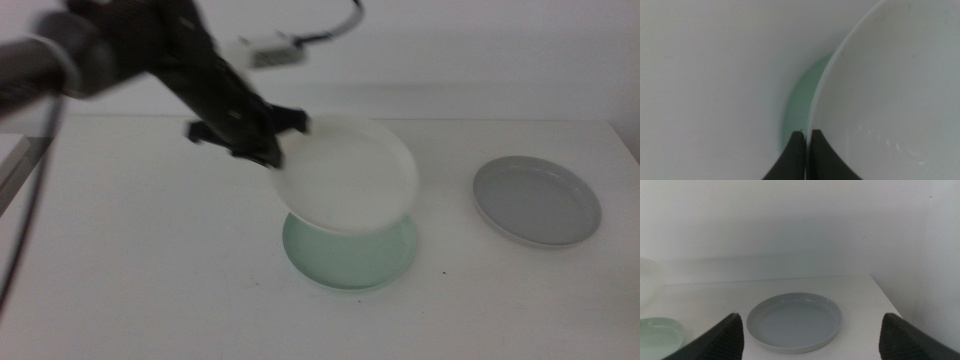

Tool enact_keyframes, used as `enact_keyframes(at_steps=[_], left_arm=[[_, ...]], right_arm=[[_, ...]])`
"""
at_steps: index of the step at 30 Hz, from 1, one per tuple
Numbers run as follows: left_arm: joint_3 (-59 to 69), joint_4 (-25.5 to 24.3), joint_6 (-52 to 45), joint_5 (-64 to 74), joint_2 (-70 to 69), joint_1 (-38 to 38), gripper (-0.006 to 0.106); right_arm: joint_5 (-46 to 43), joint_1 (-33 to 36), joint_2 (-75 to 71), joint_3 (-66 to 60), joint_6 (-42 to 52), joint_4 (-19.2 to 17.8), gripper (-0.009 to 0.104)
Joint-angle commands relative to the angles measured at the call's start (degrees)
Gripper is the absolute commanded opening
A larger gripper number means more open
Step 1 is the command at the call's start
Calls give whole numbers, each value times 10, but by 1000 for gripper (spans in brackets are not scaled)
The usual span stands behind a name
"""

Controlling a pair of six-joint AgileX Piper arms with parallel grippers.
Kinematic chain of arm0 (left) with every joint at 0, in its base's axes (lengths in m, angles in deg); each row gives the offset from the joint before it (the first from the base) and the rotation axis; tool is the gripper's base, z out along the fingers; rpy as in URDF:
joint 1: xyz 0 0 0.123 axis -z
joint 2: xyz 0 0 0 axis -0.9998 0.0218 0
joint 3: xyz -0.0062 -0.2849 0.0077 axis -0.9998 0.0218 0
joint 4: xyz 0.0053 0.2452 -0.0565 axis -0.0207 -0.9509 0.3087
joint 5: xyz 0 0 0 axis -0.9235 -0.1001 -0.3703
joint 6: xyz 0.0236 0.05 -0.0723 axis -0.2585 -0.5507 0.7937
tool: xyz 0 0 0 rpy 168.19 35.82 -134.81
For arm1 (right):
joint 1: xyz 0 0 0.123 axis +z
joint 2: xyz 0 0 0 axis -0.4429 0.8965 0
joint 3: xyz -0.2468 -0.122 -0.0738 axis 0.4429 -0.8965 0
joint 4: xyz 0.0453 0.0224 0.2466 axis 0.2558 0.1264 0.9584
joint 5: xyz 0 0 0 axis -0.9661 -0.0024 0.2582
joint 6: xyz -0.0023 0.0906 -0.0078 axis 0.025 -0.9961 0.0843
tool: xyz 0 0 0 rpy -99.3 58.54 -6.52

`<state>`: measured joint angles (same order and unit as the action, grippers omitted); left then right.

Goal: Stack the three bowls on top of each other.

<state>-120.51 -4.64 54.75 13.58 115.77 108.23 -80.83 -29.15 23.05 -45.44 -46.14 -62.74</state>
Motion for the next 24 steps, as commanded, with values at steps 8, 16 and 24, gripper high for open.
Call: enact_keyframes(at_steps=[8,16,24], left_arm=[[4,3,36,-24,61,46,-2],[4,-5,34,-1,80,46,-2],[4,-19,34,13,83,44,-2]], right_arm=[[-7,0,-3,-2,0,-5,93],[-7,0,-3,-2,0,-5,93],[-7,0,-3,-2,0,-5,93]])
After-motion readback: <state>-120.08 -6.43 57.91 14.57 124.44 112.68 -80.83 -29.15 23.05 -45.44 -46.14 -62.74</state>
